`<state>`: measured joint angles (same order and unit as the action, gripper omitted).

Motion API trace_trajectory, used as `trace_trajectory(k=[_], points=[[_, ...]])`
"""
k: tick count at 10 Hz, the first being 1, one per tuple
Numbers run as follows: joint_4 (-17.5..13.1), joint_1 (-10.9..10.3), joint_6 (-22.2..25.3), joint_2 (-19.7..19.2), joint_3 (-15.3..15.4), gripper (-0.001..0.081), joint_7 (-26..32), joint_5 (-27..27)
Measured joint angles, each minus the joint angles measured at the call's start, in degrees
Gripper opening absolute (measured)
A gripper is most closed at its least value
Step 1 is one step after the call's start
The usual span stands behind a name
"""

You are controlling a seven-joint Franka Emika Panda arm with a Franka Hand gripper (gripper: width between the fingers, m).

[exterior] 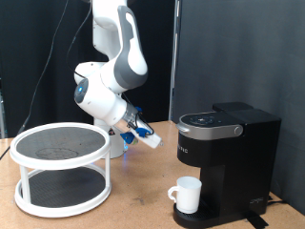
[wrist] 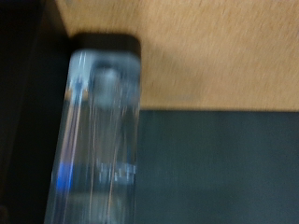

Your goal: Make a cup of coffee with the keurig machine

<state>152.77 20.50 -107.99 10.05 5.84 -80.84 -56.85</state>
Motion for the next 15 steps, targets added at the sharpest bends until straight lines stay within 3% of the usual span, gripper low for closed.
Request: trace_trajectory(k=[4, 10, 12, 15], points=[[0.9, 0.0, 8.8, 8.1, -3.2, 0.0734, 3.0, -4.3], [1.5, 0.1, 16.2, 19.7, -6.0, 0.0734, -3.6, -6.5], [1.2, 0.1, 15.5, 19.7, -5.4, 0.0734, -3.7, -5.6], [-2.5, 0.0, 6.4, 22.6, 1.7, 0.0734, -11.2, 0.9]])
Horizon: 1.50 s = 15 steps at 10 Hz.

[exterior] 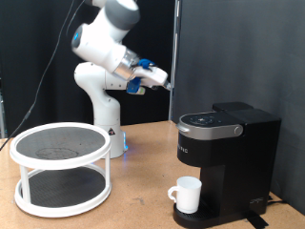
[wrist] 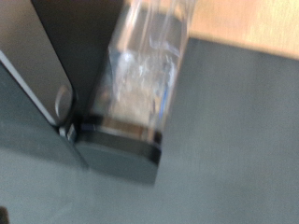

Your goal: Make a cup of coffee with the keurig machine

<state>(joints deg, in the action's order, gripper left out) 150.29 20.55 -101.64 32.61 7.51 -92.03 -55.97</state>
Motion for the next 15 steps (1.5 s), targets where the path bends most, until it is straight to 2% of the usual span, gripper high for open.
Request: trace_trajectory(k=[1, 3, 4, 5, 6, 7, 9, 10, 12, 15], points=[[-1.3, 0.0, -3.5, 1.0, 2.7, 0.0734, -3.7, 3.5], [-4.7, 0.9, -9.5, 2.0, 8.6, 0.0734, -10.3, 13.8], [-6.6, 2.0, -12.3, 2.1, 11.7, 0.0734, -14.0, 19.7], [-7.8, 4.2, -13.5, 2.0, 14.6, 0.0734, -16.4, 23.5], [-7.6, 4.0, -12.7, 1.9, 14.1, 0.0734, -15.7, 21.6], [-7.6, 4.0, -11.0, 1.9, 14.1, 0.0734, -15.0, 22.3], [-10.1, 4.1, -7.9, 1.2, 16.5, 0.0734, -15.5, 29.9], [-12.3, 4.4, -7.6, 0.2, 18.4, 0.0734, -17.7, 32.8], [-17.2, 4.8, -5.4, -2.6, 20.5, 0.0734, -21.5, 34.9], [-26.7, 5.3, 3.5, -10.7, 21.1, 0.0734, -22.9, 37.5]])
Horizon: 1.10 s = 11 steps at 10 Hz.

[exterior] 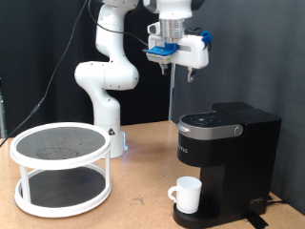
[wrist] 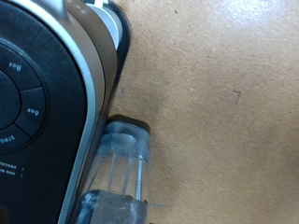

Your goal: Make a cup of coffee with the keurig machine

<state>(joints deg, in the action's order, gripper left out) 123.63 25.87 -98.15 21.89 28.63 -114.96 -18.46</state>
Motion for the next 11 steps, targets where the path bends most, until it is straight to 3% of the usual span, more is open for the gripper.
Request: trace_trajectory(k=[2, 7, 11], points=[[-5.6, 0.2, 3.1, -5.7, 0.6, 0.0734, -1.5, 2.8], [-16.6, 0.1, 2.9, -17.4, 2.9, 0.0734, -7.0, 9.9], [-24.0, -1.7, 6.1, -27.0, 5.1, 0.0734, -8.2, 16.9]])
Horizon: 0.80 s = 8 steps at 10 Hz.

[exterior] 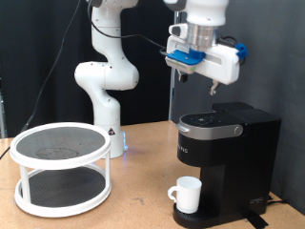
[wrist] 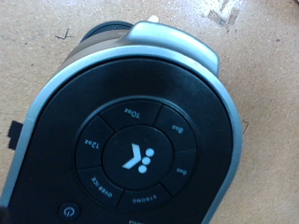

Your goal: Make a cup of coffee with the keurig machine

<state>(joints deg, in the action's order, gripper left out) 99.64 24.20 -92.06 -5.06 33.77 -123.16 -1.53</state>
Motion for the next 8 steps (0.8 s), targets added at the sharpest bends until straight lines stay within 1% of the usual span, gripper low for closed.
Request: trace_trajectory(k=[2, 4, 5, 6, 7, 8], points=[[-0.3, -1.3, 0.1, -2.4, 0.6, 0.0721, 0.1, 2.3], [0.9, -2.3, -0.3, -2.9, 1.1, 0.0366, 0.3, 3.6], [1.7, -2.5, -0.7, -2.9, 1.4, 0.0366, 0.4, 3.9], [2.6, -2.8, -0.8, -2.9, 1.7, 0.0187, 0.4, 4.3], [3.7, -3.1, -1.3, -2.7, 2.0, 0.0187, 0.4, 4.5], [4.9, -3.3, -2.0, -2.4, 2.2, 0.0068, 0.4, 4.5]])
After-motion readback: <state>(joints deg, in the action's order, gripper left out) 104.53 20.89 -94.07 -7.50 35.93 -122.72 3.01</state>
